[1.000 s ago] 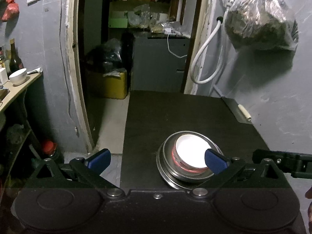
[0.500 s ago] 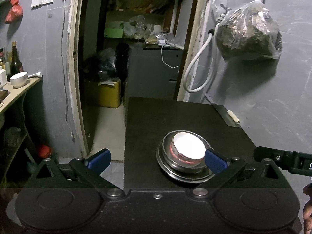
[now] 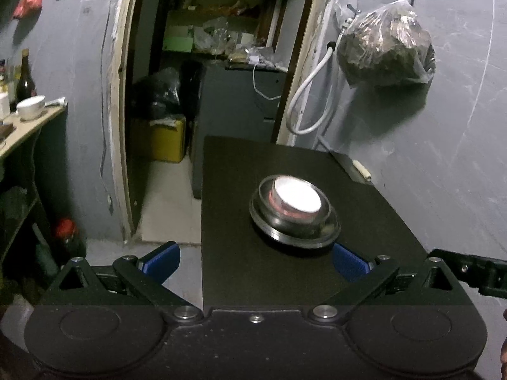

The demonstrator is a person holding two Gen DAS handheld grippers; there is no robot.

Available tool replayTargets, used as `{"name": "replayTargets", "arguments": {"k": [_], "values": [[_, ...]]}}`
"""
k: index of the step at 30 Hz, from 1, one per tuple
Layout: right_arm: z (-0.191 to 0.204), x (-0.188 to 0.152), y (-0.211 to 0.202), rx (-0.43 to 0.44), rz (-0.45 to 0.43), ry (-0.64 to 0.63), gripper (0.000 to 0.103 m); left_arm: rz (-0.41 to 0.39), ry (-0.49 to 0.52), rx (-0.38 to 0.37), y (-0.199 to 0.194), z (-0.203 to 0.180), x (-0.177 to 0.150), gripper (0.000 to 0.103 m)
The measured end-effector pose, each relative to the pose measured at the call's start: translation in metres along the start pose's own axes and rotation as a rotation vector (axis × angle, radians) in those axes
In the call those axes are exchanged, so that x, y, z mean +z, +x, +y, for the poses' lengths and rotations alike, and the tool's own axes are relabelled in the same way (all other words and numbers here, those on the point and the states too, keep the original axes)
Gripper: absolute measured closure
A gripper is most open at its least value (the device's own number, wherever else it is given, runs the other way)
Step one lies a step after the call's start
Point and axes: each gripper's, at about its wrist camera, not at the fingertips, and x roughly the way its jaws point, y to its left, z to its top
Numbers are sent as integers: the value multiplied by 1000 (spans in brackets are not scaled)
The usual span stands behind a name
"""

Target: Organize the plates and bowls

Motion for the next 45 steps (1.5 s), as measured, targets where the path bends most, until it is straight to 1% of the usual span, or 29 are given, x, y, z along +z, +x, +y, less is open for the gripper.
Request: {"name": "replayTargets", "arguments": {"k": [4, 6, 11, 12, 15, 17, 20, 22, 23, 26, 29, 31, 35, 45], "values": [[-1, -11, -11, 6, 17, -2, 0, 0, 26, 16, -15, -4, -14, 1], [-2, -15, -14, 22, 18, -18, 0, -4, 35, 30, -20, -7, -19, 1], [-10, -21, -17, 64, 38, -43, 0, -24, 56, 102, -34, -25, -28, 1], [-11, -21, -18, 66, 42, -45, 0, -26, 62, 109, -37, -29, -30, 1], [-17, -27, -24, 111, 23, -70, 0, -43, 89, 112, -48, -43, -37, 1], [-21, -30, -27, 114, 18, -75, 0, -32, 84, 130, -54, -50, -43, 1], [-31, -41, -29, 130, -15, -64, 0, -8, 81, 160, -58, -57, -55, 1], [-34, -46, -28, 102, -9, -58, 0, 22, 87, 190, -63, -60, -61, 1], [-35, -46, -30, 91, -7, -63, 0, 27, 87, 192, -65, -60, -62, 1], [-40, -48, -37, 91, -52, -56, 0, 33, 86, 202, -67, -55, -62, 1], [-42, -51, -35, 64, -39, -33, 0, 40, 79, 193, -66, -49, -60, 1], [-42, -50, -34, 30, -50, -20, 0, 43, 94, 180, -65, -44, -58, 1], [-36, -51, -35, 2, -50, 8, 0, 47, 106, 147, -63, -33, -50, 1], [-16, -52, -31, -72, -43, -4, 0, 42, 102, 79, -49, -9, -44, 1]]}}
